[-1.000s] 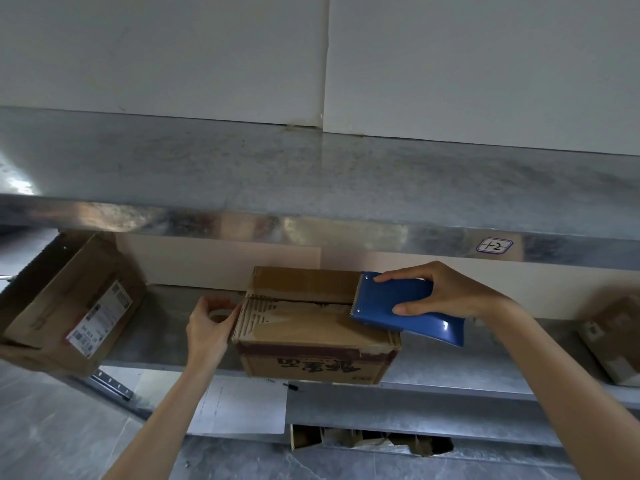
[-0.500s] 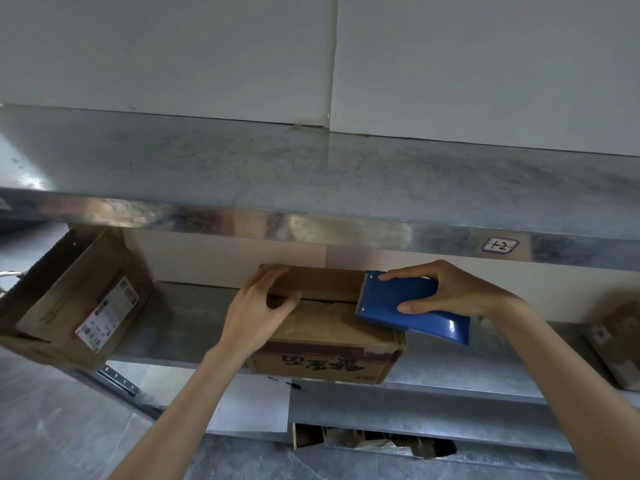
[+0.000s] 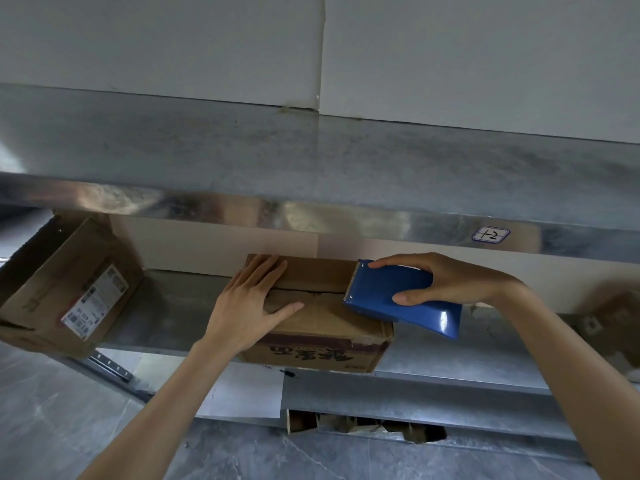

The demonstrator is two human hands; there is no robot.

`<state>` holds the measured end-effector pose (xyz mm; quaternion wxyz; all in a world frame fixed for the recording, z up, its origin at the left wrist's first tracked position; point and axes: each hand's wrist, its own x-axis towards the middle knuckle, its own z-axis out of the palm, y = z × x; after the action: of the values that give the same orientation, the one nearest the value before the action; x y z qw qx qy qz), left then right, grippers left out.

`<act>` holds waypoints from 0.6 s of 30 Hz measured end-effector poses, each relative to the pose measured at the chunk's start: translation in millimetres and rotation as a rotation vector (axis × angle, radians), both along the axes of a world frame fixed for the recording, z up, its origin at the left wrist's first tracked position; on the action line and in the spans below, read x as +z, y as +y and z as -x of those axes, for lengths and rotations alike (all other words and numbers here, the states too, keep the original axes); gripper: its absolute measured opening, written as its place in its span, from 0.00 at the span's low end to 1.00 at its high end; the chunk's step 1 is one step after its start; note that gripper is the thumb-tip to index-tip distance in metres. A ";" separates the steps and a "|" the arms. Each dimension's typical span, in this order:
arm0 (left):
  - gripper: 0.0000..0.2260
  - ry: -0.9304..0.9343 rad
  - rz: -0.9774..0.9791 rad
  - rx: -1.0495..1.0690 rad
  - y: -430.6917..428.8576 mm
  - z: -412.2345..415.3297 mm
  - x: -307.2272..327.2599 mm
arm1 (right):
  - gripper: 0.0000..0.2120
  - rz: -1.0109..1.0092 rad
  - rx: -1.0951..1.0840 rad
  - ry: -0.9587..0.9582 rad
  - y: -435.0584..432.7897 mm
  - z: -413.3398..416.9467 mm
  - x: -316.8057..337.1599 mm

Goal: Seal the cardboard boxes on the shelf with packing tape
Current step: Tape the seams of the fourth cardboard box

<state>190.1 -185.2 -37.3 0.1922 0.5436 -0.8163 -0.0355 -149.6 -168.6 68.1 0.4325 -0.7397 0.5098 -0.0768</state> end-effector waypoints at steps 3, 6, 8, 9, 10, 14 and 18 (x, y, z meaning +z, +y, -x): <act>0.39 0.015 -0.006 0.010 -1.5 -1.1 -0.6 | 0.24 -0.017 -0.012 -0.041 -0.9 3.7 -0.1; 0.39 0.034 -0.017 0.011 -1.6 -2.0 -1.0 | 0.25 -0.037 -0.022 -0.077 -3.0 7.8 -1.3; 0.40 0.044 -0.030 0.016 -2.9 -1.8 -1.0 | 0.25 -0.048 -0.021 -0.093 -5.2 9.9 -1.8; 0.40 0.048 -0.039 0.020 -3.5 -1.7 -0.6 | 0.24 -0.056 -0.021 -0.102 -6.0 11.2 -1.8; 0.40 0.051 -0.047 0.022 -4.1 -1.8 -0.3 | 0.24 -0.063 -0.023 -0.110 -6.6 12.0 -1.6; 0.40 0.061 -0.043 0.020 -3.3 -1.5 0.2 | 0.25 -0.073 -0.012 -0.097 -10.0 16.9 -4.0; 0.40 0.077 -0.047 0.026 -2.5 -0.8 1.2 | 0.26 -0.082 0.002 -0.082 -10.7 25.3 -6.5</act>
<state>190.8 -187.8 -36.1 0.2111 0.5567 -0.8001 -0.0732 -174.9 -179.2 61.6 0.4830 -0.7180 0.4938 -0.0857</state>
